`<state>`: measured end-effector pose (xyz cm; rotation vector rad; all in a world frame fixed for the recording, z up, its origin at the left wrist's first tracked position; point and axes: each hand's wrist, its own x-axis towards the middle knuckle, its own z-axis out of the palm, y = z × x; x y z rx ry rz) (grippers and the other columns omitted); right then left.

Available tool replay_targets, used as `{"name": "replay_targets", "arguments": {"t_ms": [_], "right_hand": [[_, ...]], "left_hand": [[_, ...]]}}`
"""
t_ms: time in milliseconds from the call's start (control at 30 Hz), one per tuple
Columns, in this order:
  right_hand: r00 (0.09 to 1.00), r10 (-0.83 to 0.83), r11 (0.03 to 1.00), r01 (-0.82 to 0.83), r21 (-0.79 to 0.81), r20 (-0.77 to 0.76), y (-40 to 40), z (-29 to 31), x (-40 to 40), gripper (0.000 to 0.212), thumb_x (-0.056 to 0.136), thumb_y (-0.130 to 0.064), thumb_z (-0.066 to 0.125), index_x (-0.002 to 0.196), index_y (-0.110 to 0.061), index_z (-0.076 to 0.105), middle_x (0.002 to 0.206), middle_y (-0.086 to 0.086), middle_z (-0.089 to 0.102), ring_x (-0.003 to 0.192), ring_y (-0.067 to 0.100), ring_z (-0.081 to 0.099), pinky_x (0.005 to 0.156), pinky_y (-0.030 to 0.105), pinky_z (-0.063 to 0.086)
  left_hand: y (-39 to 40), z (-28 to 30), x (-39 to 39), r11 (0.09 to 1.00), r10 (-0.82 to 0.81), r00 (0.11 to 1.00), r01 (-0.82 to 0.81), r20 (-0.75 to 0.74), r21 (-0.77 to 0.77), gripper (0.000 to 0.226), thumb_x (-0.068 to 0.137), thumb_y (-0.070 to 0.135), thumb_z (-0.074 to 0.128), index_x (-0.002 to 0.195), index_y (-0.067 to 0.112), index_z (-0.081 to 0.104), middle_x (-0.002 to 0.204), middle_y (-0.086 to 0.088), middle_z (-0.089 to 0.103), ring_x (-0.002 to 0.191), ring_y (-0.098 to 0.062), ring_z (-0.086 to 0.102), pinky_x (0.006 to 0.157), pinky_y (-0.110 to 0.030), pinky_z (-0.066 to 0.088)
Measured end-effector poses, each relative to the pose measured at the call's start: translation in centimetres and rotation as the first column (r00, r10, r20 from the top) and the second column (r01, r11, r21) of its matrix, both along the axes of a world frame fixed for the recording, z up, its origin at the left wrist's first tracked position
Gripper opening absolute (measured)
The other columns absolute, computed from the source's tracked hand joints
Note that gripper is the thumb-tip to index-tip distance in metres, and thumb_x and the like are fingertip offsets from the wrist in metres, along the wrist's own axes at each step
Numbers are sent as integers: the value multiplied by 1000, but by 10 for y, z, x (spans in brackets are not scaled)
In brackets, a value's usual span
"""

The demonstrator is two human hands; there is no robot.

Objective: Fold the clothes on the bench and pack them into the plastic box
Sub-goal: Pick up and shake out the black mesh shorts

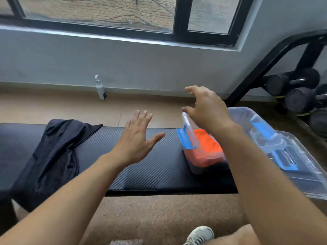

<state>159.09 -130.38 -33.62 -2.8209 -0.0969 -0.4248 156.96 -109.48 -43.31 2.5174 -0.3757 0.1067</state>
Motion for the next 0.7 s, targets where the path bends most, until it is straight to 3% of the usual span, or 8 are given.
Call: {"name": "replay_targets", "arguments": {"t_ms": [100, 233, 367, 500, 600, 700], "right_hand": [[946, 294, 936, -314, 159, 135, 73, -11, -15, 45, 85, -34, 75, 127, -36, 62, 120, -13, 66, 97, 13, 67, 89, 37, 53], [833, 553, 832, -550, 73, -29, 150, -44, -24, 36, 89, -34, 70, 124, -38, 62, 124, -15, 63, 104, 11, 65, 89, 36, 52], [733, 644, 753, -658, 11, -218, 192, -78, -22, 34, 94, -33, 65, 128, -35, 60, 132, -12, 61, 115, 16, 62, 92, 40, 53], [687, 650, 725, -689, -8, -325, 208, -93, -22, 34, 97, -34, 63, 131, -34, 58, 137, -11, 58, 119, 16, 58, 93, 41, 52], [690, 622, 749, -662, 25, -370, 209, -95, -19, 36, 98, -33, 63, 133, -32, 58, 137, -9, 58, 118, 15, 59, 97, 39, 51], [739, 530, 835, -541, 102, -416, 208, -95, -8, 39, 100, -32, 60, 138, -26, 55, 137, -3, 60, 119, 20, 59, 100, 40, 49]], "left_hand": [[38, -6, -7, 990, 141, 988, -139, -66, 34, 84, 96, 63, 46, 161, 20, 15, 170, 0, 5, 156, -15, -8, 127, -43, 0], [104, -17, -22, 916, 368, 922, -338, -123, 216, 81, 98, 55, 49, 161, 20, 13, 170, -3, 8, 157, -23, -4, 126, -48, 4], [183, -30, -41, 756, 639, 752, -575, -161, 313, 77, 96, 41, 56, 159, 15, 20, 165, -11, 22, 153, -32, 15, 122, -48, 18], [233, -44, -61, 614, 786, 567, -671, -245, 416, 58, 86, 44, 63, 135, 16, 48, 138, -13, 52, 131, -35, 43, 102, -46, 41], [239, -45, -62, 671, 741, 606, -667, -289, 324, 25, 92, 38, 61, 106, 18, 61, 119, -12, 66, 108, -34, 58, 88, -39, 49], [217, -36, -62, 805, 593, 749, -550, -296, 221, 14, 93, 37, 62, 92, 24, 57, 115, -8, 69, 105, -32, 61, 87, -38, 50]]}}
